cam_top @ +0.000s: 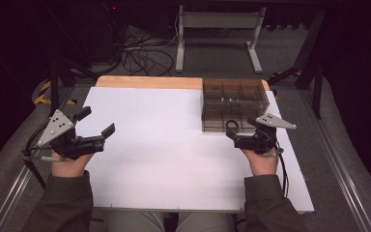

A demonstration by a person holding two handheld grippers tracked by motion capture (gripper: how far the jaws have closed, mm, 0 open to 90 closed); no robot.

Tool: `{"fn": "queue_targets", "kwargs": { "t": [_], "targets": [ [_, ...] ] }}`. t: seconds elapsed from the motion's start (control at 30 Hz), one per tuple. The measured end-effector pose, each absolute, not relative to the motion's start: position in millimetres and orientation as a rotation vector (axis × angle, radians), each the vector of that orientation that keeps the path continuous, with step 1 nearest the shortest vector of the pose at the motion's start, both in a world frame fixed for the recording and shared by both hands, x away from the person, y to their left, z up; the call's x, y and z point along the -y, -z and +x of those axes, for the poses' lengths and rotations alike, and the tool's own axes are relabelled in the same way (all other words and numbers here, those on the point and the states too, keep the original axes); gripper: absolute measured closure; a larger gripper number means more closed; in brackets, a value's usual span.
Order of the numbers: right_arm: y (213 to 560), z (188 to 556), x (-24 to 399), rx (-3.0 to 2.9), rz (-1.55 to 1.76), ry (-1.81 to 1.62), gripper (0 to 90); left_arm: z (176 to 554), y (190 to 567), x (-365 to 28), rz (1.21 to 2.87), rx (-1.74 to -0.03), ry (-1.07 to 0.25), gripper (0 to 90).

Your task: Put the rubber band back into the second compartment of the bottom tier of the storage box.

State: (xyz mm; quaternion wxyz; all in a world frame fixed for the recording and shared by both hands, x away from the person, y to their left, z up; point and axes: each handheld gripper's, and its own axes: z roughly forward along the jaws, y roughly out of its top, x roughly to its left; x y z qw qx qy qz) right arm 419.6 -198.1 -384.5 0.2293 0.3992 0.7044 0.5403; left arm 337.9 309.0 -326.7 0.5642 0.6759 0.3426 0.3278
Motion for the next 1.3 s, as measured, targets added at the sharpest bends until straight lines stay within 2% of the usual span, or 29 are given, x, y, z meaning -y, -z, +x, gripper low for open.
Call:
{"fn": "queue_targets", "kwargs": {
  "t": [1.3],
  "targets": [
    [352, 398, 221, -1.767, 1.023, -1.618, 0.0, 339, 329, -308, 1.602, -0.815, -0.775, 6.4]
  ]
}}
